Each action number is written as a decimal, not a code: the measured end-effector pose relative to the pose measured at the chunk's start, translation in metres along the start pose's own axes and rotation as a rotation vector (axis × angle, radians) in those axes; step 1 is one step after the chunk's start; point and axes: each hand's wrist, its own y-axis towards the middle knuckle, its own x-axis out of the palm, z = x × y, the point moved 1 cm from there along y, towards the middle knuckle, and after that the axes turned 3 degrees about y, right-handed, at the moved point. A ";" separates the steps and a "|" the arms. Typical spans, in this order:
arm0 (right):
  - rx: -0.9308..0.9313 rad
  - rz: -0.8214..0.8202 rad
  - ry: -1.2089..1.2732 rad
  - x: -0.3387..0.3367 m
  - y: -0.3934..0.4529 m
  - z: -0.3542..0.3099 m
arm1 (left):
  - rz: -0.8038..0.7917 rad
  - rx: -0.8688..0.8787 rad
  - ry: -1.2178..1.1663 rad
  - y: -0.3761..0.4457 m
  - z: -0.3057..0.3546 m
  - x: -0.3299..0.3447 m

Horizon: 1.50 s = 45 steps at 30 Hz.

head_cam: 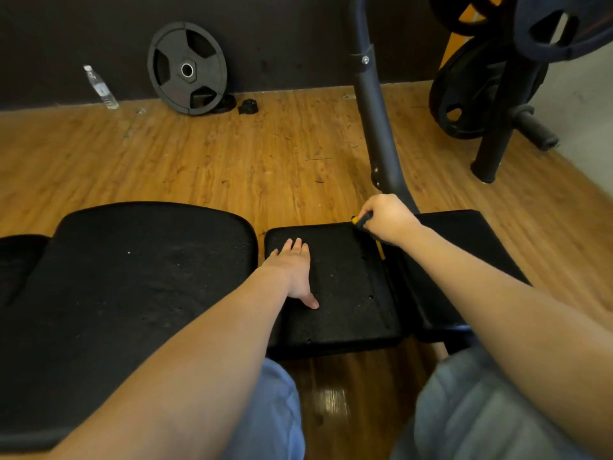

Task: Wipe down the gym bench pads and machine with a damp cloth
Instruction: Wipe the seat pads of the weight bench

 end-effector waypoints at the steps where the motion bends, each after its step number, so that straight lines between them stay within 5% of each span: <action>1: 0.006 0.014 -0.008 0.007 0.009 -0.004 | -0.002 -0.001 0.000 0.001 0.000 0.000; 10: 0.049 -0.023 -0.134 0.036 0.000 -0.008 | -0.005 -0.010 -0.009 0.001 0.006 -0.001; 25: -0.222 -0.319 -0.223 0.063 -0.123 0.028 | -0.006 -0.034 0.045 -0.004 0.015 -0.002; 39: -0.064 0.143 -0.065 0.032 0.020 -0.002 | -0.008 -0.051 -0.007 -0.001 -0.009 0.003; 45: -0.038 0.080 -0.174 0.042 0.037 -0.016 | -0.018 -0.074 -0.017 0.003 -0.012 0.002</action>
